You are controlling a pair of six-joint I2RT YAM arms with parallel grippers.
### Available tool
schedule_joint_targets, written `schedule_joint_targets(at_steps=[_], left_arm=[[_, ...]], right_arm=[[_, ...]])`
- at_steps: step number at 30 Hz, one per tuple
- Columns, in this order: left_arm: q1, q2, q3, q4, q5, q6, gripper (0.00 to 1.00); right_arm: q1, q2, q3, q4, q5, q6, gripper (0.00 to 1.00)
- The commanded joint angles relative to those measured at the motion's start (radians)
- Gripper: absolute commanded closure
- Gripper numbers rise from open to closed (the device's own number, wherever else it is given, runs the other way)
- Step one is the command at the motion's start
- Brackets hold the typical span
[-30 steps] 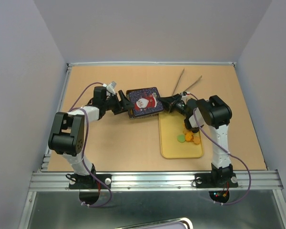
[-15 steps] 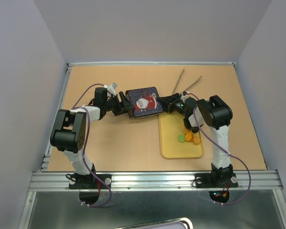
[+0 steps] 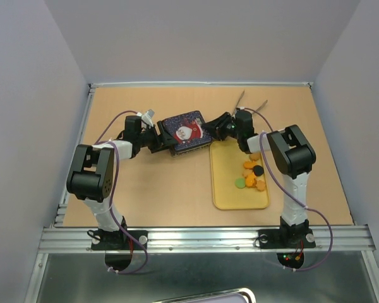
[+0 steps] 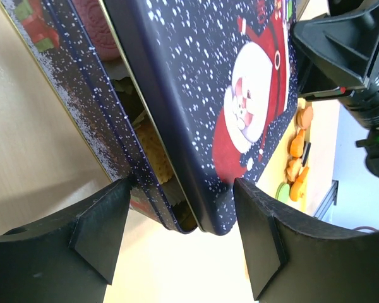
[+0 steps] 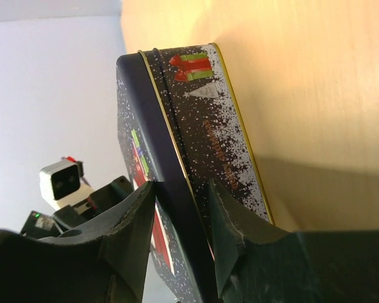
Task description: Pack the cookies
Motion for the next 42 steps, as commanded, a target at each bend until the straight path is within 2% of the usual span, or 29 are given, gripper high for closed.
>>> schedule_joint_targets(at_steps=[1, 6, 15, 42], left_arm=[[-0.018, 0.006, 0.017, 0.063, 0.060, 0.006, 0.24], [-0.018, 0.010, 0.018, 0.068, 0.066, 0.006, 0.24], [-0.018, 0.012, 0.020, 0.075, 0.079, 0.006, 0.24], [-0.018, -0.004, 0.004, 0.083, 0.085, 0.003, 0.25]], right_arm=[[0.068, -0.020, 0.050, -0.288, -0.010, -0.098, 0.57], [0.102, -0.011, 0.133, -0.415, 0.016, -0.138, 0.57], [0.128, 0.023, 0.197, -0.481, 0.018, -0.147, 0.57], [0.169, 0.041, 0.251, -0.550, 0.005, -0.197, 0.58]])
